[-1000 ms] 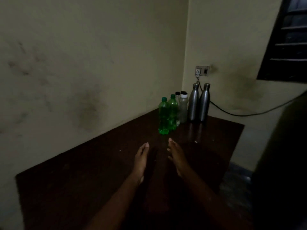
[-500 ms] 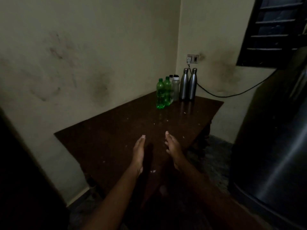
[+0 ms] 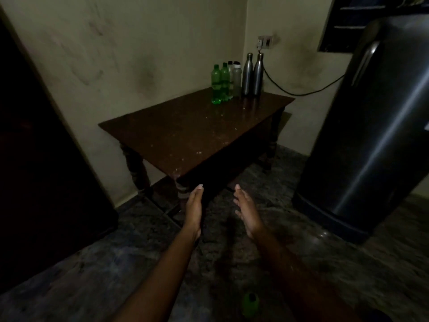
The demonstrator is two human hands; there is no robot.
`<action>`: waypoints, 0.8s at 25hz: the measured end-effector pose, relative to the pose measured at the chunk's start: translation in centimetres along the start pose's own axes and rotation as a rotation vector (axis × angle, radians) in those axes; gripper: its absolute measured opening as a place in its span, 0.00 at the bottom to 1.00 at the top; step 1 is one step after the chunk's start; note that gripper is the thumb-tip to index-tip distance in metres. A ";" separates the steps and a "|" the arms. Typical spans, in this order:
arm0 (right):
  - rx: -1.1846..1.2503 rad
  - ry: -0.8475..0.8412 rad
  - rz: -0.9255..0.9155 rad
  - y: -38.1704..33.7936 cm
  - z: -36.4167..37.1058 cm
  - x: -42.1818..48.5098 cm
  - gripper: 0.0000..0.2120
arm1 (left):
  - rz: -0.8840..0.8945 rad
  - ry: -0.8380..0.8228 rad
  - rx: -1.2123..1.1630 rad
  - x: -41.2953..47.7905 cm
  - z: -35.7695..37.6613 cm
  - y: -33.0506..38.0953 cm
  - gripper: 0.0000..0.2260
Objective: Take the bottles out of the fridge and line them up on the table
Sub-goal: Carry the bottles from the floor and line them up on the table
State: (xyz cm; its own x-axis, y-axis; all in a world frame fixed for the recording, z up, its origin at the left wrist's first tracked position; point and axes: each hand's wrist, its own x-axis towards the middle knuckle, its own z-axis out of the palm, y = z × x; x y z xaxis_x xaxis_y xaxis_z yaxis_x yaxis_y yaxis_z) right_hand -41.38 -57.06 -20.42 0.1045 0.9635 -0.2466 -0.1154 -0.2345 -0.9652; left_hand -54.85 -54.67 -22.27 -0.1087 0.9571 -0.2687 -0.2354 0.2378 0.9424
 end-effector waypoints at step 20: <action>-0.090 0.201 0.224 13.2 -30.5 -26.0 0.22 | -0.231 -0.038 0.105 -32.0 18.2 -25.0 0.16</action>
State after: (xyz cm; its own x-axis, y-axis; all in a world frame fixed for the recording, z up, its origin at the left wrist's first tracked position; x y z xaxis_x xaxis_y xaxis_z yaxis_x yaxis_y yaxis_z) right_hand -15.49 -89.14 -29.38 0.2805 0.8439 -0.4574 -0.0709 -0.4570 -0.8866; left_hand -27.92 -88.19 -33.58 -0.0270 0.8805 -0.4732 -0.1475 0.4647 0.8731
